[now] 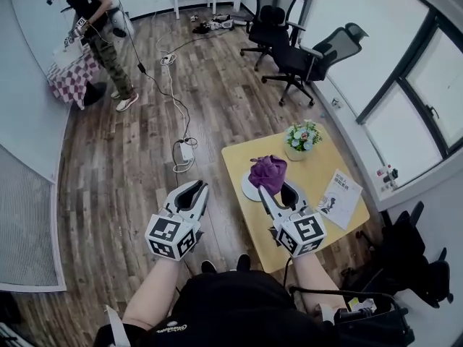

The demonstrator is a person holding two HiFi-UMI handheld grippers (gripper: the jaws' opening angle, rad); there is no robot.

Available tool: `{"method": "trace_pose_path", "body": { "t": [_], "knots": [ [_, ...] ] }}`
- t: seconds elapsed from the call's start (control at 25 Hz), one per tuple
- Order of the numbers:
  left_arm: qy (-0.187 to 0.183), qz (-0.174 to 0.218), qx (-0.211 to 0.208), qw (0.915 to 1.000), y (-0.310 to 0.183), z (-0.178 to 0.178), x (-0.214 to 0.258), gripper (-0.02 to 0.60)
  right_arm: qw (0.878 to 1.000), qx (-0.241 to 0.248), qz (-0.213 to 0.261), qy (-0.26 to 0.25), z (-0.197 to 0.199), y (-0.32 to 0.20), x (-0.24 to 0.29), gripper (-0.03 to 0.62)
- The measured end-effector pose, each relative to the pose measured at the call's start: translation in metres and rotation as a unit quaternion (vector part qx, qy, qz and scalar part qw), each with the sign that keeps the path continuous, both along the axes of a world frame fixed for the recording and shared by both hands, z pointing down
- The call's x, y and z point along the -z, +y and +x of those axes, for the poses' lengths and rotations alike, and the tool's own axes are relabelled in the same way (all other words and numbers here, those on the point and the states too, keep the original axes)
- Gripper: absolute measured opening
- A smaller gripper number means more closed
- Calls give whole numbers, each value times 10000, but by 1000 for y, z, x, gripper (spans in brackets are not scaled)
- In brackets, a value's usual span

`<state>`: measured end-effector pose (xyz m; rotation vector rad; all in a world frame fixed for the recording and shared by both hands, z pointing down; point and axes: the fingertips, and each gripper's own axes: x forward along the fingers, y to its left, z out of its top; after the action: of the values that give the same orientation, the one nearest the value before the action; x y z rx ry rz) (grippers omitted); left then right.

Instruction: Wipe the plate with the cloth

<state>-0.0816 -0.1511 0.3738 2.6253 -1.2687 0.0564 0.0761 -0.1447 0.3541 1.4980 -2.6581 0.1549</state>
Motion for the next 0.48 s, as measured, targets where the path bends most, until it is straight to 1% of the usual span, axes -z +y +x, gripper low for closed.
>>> {"method": "trace_pose_path", "body": {
  "t": [0.2,0.48],
  "knots": [
    [-5,90,-20,10000,7,-3,9,60,9998,167,36,-57,-14,13,5,167],
    [17,120,16,9999,10,-9,13,60,9996,269,54,-30,-19,15,9,166]
  ]
}}
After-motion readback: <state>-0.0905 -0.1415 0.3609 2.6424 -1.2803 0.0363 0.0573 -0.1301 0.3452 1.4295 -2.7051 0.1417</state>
